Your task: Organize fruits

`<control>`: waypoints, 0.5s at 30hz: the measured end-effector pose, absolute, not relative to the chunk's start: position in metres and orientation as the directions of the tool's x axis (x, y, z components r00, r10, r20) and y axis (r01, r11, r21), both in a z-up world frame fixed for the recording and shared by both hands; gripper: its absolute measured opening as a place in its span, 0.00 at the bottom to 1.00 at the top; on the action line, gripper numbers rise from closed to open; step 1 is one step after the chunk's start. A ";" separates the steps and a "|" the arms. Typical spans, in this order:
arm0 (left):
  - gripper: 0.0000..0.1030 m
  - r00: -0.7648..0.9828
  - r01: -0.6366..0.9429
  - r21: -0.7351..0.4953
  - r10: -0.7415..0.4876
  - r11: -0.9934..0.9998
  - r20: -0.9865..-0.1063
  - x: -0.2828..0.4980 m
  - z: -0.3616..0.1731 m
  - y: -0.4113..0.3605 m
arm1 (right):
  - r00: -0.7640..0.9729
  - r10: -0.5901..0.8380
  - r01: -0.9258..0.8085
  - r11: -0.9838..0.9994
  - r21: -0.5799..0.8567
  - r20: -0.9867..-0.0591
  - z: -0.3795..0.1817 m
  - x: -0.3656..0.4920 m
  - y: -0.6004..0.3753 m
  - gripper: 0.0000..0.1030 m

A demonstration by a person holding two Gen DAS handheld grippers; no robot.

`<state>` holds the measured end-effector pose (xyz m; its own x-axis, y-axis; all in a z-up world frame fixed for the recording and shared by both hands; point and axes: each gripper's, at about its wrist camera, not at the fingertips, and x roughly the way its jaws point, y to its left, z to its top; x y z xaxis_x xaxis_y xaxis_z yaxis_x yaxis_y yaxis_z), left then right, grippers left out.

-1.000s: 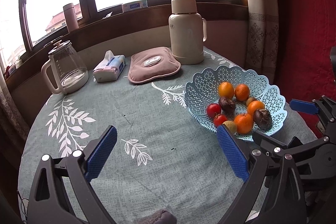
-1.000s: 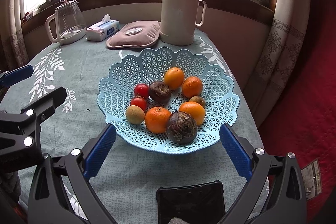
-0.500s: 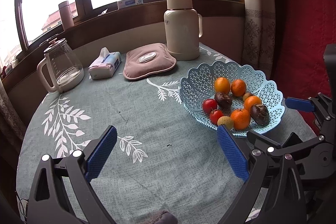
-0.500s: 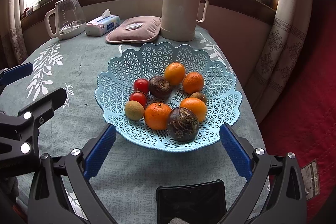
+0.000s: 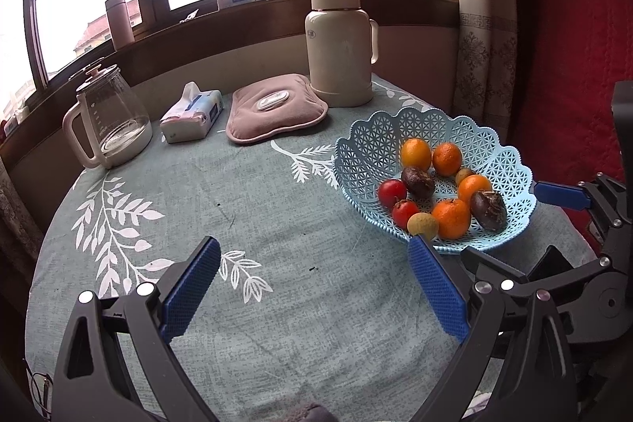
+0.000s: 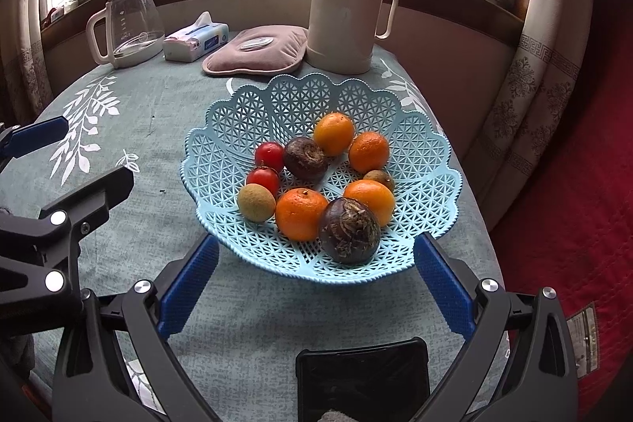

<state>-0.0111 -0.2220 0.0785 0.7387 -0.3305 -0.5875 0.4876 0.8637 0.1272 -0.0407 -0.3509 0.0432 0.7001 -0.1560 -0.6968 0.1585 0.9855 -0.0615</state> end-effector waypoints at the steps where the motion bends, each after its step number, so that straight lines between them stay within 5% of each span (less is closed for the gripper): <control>1: 0.92 0.739 0.488 0.127 -0.331 0.864 -0.587 -0.011 0.078 -0.222 | 0.699 -0.156 0.158 0.985 -0.062 -0.698 0.043 -0.040 -0.351 0.97; 15: 0.92 0.703 0.407 0.082 -0.255 0.910 -0.664 0.009 0.057 -0.186 | 0.696 -0.133 0.128 0.990 -0.061 -0.706 0.039 -0.038 -0.338 0.97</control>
